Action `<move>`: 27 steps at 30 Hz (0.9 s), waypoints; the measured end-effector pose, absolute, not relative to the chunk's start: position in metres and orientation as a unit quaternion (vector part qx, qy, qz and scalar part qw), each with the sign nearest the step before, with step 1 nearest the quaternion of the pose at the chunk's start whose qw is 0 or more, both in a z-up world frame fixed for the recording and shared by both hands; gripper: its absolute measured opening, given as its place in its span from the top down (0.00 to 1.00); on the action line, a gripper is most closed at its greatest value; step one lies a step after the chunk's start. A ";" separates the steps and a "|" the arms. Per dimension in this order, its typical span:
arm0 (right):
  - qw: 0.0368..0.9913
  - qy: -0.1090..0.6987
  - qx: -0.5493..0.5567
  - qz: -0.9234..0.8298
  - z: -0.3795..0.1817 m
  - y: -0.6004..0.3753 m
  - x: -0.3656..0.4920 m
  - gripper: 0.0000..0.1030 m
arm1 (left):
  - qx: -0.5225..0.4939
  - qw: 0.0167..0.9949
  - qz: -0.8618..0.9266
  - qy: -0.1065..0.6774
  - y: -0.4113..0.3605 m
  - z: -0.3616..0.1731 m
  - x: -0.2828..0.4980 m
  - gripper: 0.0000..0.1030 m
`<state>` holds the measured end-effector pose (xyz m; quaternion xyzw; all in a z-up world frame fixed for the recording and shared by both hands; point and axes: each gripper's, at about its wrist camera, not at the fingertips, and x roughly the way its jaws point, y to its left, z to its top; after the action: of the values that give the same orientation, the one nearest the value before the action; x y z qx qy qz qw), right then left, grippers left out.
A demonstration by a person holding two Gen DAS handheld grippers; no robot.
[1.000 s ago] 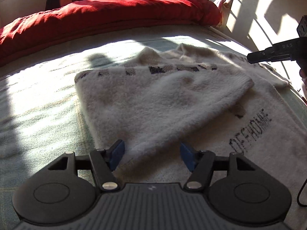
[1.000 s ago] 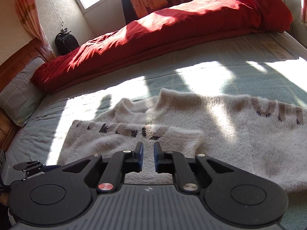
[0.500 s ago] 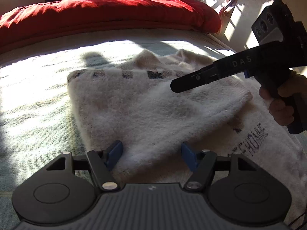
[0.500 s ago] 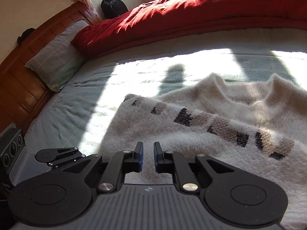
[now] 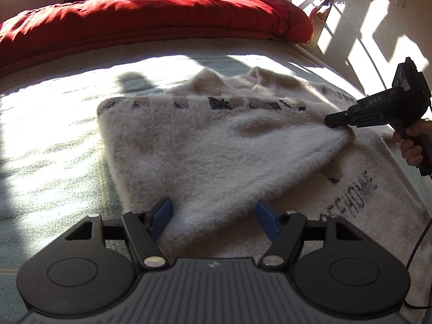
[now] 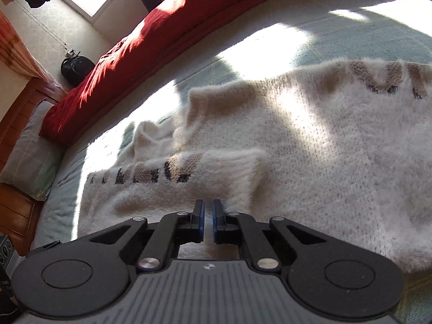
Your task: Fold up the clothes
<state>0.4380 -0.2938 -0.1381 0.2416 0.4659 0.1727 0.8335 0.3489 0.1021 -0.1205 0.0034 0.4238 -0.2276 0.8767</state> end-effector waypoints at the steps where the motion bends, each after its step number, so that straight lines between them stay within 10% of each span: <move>1: 0.838 0.463 0.230 0.175 -0.133 -0.291 0.435 0.86 | 0.001 0.878 -0.223 0.423 0.102 -0.115 0.349 0.33; 27: 0.865 0.433 0.100 0.231 -0.112 -0.229 0.409 0.71 | -0.076 0.891 -0.156 0.420 0.113 -0.100 0.418 0.34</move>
<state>0.4089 -0.2288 -0.1120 0.1000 0.4335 0.2311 0.8653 0.4184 0.1133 -0.0995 -0.0756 0.4204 -0.1563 0.8906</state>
